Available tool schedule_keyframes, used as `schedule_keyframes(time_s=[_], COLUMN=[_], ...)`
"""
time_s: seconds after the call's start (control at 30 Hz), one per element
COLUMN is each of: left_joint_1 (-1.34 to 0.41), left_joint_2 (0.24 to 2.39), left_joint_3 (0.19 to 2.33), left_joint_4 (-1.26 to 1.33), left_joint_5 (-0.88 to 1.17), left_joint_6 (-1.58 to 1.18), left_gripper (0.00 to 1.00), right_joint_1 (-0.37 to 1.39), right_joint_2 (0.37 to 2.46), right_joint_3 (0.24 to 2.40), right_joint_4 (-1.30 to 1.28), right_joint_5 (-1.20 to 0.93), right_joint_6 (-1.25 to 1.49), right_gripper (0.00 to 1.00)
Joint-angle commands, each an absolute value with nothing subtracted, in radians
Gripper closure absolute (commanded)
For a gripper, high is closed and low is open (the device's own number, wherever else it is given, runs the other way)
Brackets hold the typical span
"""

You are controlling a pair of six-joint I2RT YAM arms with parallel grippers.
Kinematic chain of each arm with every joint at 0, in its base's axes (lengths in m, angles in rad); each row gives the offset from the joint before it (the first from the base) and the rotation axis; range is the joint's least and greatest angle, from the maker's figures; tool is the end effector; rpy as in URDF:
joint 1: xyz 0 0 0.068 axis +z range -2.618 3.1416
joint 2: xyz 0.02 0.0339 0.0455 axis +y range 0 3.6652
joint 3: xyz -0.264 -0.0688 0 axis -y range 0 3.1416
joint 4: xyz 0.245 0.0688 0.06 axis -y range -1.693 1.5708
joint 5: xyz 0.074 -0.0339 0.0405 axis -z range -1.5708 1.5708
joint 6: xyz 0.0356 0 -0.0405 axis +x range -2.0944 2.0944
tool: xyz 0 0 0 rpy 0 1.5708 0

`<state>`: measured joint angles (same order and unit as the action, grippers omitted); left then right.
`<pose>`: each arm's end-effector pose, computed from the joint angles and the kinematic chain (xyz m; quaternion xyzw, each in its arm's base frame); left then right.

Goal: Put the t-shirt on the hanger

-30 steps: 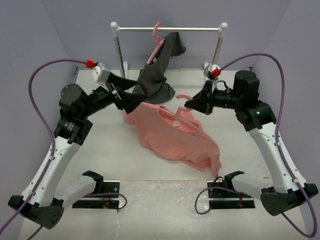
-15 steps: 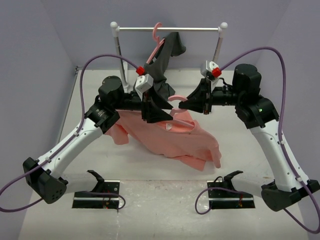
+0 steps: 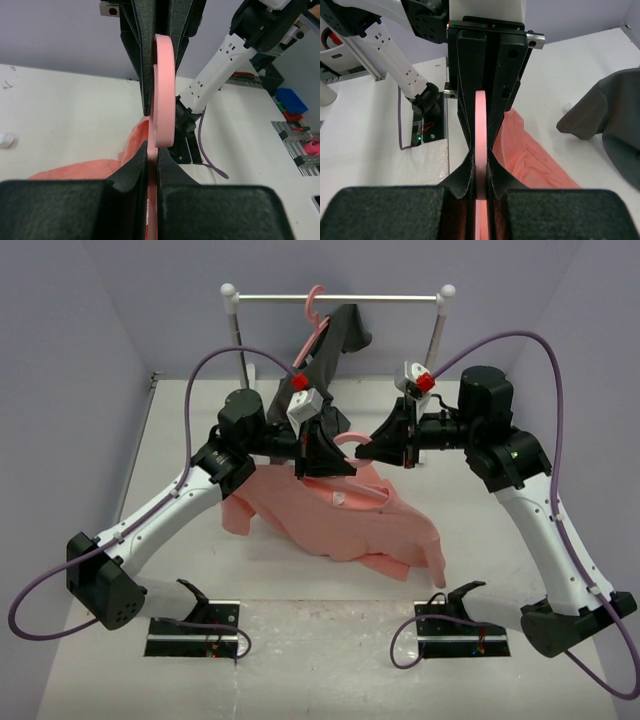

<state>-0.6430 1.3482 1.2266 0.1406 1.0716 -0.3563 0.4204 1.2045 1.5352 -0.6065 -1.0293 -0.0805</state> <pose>0.2239 -0.2068 0.4026 0.4467 0.5440 -0.6079 0.3674 0.1944 0.1203 0.4711 -0.4597 0.5990 0.4757 0.4511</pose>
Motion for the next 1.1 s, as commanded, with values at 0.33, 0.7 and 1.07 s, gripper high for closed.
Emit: schedule_keyframes(time_s=[0.33, 0.7, 1.07], left_joint_1=[-0.633, -0.593, -0.581], left_joint_2=[1.289, 1.306, 1.312], left_joint_3=[1.388, 1.480, 1.496], left_joint_4=[-0.061, -0.069, -0.066], left_joint_5=[1.108, 1.103, 1.064], left_joint_6=[-0.208, -0.262, -0.288], left_gripper=[1.00, 1.00, 1.00], right_joint_1=[0.236, 0.241, 0.296], right_joint_2=[0.953, 1.026, 1.130], right_joint_3=[1.333, 1.367, 1.400], right_joint_4=[-0.802, -0.904, -0.817], right_joint_5=[-0.969, -1.112, -1.160], right_joint_6=[-0.400, -0.434, -0.339], right_gripper=[0.29, 0.44, 0.93])
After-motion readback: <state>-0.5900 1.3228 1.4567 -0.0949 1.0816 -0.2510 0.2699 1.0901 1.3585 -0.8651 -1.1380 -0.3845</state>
